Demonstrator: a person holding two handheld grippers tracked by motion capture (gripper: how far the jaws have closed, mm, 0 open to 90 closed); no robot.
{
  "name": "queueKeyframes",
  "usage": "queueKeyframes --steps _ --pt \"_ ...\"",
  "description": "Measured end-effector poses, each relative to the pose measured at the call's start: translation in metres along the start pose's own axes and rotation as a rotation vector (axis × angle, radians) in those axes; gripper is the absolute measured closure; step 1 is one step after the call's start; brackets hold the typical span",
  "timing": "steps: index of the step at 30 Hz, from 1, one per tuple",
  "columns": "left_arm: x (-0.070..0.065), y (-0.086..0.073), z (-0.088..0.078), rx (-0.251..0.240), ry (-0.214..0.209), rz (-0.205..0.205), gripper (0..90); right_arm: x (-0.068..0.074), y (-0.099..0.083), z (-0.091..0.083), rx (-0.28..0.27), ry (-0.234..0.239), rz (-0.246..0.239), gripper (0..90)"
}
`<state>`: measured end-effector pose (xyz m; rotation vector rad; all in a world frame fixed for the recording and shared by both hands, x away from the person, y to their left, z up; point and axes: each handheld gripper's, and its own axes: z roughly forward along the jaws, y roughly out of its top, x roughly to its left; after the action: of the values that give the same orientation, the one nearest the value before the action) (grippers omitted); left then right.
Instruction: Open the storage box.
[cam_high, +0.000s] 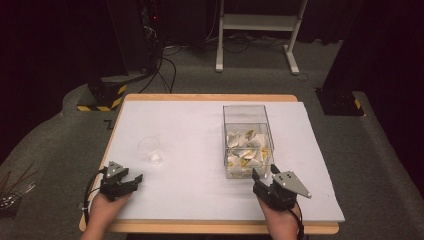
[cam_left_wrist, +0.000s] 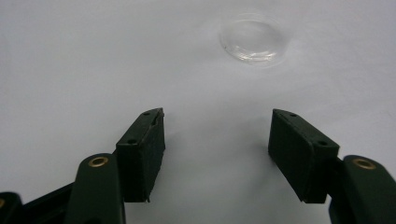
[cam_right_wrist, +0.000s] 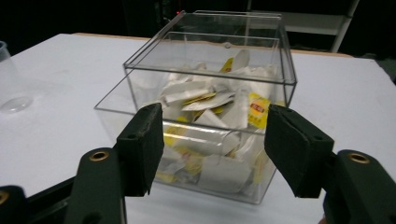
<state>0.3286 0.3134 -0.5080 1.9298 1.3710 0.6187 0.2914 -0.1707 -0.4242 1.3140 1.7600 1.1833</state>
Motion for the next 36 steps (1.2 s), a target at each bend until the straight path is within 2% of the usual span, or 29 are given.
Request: queueKeyframes --steps 7,10,17,29,36 --pt "0.000 0.000 0.000 0.000 -0.001 -0.001 36.4 -0.017 0.008 0.015 -0.001 -0.014 0.005 44.4" --pt "0.000 0.000 0.000 0.000 -0.001 0.003 36.4 -0.027 0.014 0.025 -0.004 -0.035 0.001 48.6" --pt "0.001 0.000 0.000 0.001 -0.001 0.004 36.4 -0.044 0.019 0.043 0.026 -0.068 -0.012 57.6" --pt "0.000 0.000 0.000 0.001 -0.002 0.002 36.4 -0.044 0.007 0.053 0.062 -0.076 -0.003 71.1" --pt "0.001 0.000 0.000 0.001 -0.001 0.003 36.5 -0.045 0.003 0.053 0.055 -0.061 0.015 76.1"
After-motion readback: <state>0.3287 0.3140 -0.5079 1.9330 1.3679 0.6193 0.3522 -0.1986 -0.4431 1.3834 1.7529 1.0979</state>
